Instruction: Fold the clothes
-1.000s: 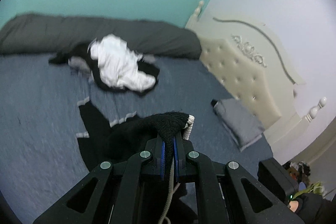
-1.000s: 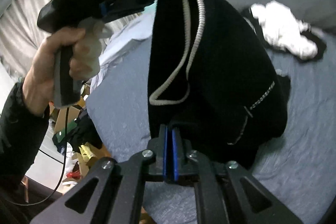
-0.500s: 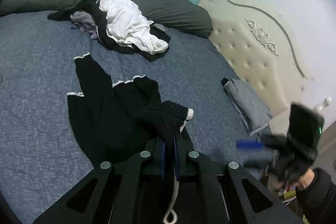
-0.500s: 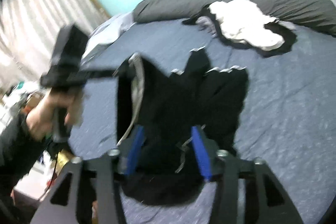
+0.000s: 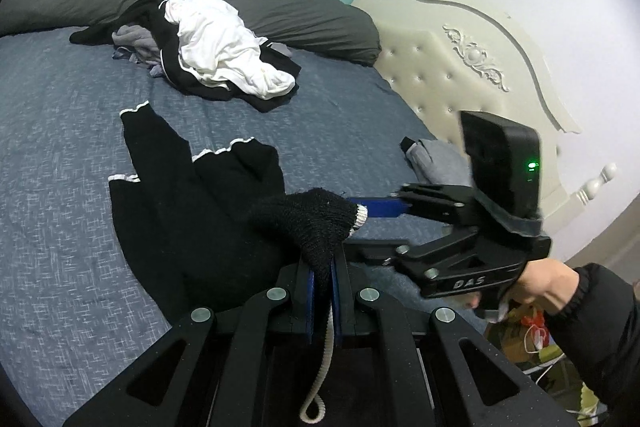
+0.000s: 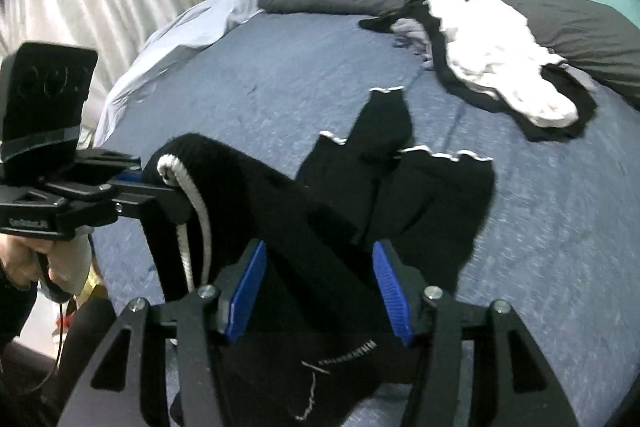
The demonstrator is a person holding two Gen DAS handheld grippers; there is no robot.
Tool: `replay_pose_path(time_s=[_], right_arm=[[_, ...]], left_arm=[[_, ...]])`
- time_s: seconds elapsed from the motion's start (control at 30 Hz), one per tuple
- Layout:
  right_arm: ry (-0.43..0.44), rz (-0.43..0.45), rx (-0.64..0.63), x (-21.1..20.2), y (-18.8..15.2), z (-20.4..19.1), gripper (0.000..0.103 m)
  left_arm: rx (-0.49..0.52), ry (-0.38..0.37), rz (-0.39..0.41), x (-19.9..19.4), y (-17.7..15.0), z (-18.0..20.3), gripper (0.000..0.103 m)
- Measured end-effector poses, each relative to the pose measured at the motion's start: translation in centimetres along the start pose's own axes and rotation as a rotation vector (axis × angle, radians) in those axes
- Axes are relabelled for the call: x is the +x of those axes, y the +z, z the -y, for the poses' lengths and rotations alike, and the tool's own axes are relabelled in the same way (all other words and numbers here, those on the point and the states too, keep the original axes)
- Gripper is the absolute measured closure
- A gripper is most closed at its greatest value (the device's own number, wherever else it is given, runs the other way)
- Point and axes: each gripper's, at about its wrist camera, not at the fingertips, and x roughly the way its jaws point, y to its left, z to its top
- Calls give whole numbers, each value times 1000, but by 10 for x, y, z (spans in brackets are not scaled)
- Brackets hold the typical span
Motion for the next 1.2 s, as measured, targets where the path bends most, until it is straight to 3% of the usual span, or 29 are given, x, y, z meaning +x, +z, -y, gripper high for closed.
replay_pose_path(time_s=[0.1,0.17,0.2,0.23,0.33,0.6,0.73,0.9,1.03,1.2], right_arm=[[35,-2,-24,8,2,-4,47],[58,-3,-39,12,2,-6,60],[64,-5,-50,13,1,-7,76],[70,-7,-61,14,0,-9,85],[57,-4,-79,13,0,-14,97],[-69,61,-32,-16,2,-3,98],[-134,79,19,-34,4,11,98],[-166,106,107,-54,1,32,98],[-163,118,138,-63,-1,37,98],[-158,115,140,-69,-2,37,98]], left_arm=[[1,-4,1,-1,0,-2,96],[-2,-3,1,-1,-1,-3,96],[-4,-2,1,-1,-1,-4,96],[-6,-2,1,-1,-1,-5,96],[-11,6,1,0,-2,-7,96],[-29,59,3,-2,-7,-9,91],[-29,86,-6,-6,-17,-8,65],[-43,109,-67,-1,-49,-11,54],[-47,142,-135,18,-72,-13,52],[-95,129,-172,41,-92,-22,51]])
